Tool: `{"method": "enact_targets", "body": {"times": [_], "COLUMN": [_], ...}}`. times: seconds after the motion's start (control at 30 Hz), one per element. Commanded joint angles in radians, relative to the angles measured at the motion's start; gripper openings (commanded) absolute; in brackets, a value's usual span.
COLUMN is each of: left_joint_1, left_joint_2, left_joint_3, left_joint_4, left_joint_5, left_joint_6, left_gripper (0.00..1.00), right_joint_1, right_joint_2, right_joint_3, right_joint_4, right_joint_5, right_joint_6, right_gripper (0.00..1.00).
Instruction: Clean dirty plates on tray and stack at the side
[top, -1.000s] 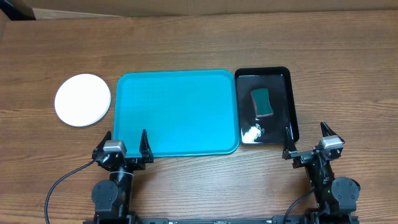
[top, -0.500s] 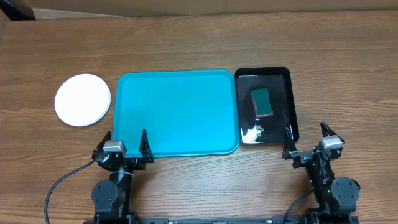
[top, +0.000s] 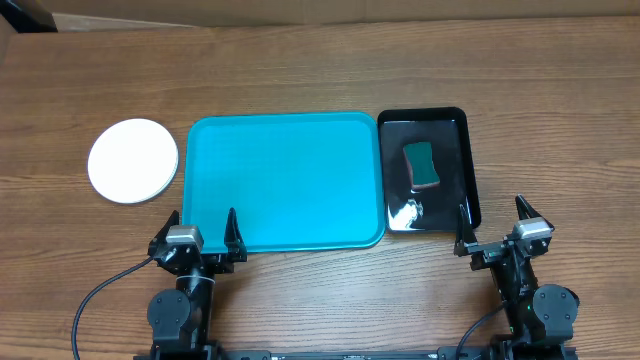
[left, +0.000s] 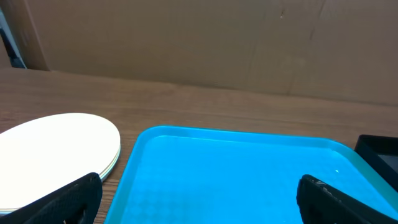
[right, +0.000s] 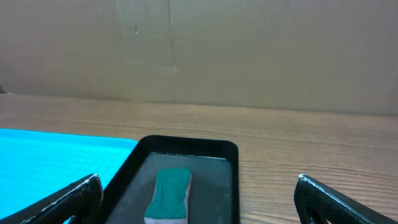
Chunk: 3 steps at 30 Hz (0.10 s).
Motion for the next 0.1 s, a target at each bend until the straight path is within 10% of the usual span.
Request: {"method": "enact_targets", "body": {"times": [0.0,0.07], "left_joint_1": [-0.007,-0.007], "left_joint_2": [-0.01,-0.01], "left_joint_3": [-0.003,-0.003], "left_joint_4": [-0.002,-0.002], "left_joint_5": [-0.007,-0.007], "left_joint_6": [0.018,0.018], "left_gripper": [1.0,1.0], "right_joint_1": [-0.002,-0.002], "right_joint_2": [-0.01,-0.01], "right_joint_3": [-0.01,-0.01], "right_joint_4": [0.005,0.005], "right_joint_5": [0.009,0.01], "right_joint_6": [-0.004,-0.004], "right_gripper": [1.0,1.0]}}
